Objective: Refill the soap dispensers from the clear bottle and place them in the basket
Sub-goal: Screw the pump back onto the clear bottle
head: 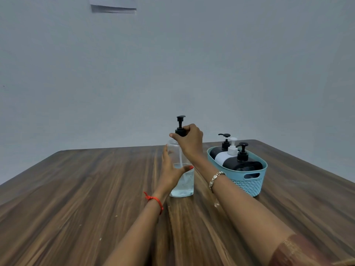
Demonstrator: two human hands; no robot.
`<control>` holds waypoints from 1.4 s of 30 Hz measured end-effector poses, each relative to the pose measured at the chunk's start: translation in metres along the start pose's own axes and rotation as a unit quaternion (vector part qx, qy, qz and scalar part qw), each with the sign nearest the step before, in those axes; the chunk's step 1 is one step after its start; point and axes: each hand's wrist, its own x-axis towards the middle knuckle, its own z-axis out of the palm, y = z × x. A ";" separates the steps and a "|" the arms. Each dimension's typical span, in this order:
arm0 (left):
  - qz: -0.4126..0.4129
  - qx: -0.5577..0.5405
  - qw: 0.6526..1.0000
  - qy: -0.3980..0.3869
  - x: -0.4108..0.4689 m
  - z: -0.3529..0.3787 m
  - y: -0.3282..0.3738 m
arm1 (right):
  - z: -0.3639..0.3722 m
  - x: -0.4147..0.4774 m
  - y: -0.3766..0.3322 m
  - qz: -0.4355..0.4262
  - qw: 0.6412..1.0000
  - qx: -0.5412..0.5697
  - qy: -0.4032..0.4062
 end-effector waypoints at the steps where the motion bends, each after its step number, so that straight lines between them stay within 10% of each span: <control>1: -0.005 0.003 1.000 -0.005 -0.001 -0.001 0.001 | -0.004 -0.003 0.003 -0.004 1.000 0.015 -0.017; 12: -0.017 0.007 0.998 -0.061 -0.034 -0.008 -0.001 | -0.023 -0.074 0.054 0.058 0.989 0.005 -0.136; 26: 0.023 0.009 0.991 0.132 -0.042 0.002 0.015 | -0.023 -0.088 0.052 0.090 0.988 -0.054 -0.109; 42: 0.122 -0.012 0.982 0.140 0.100 0.023 0.131 | -0.102 0.078 -0.037 -0.034 0.991 -0.081 -0.100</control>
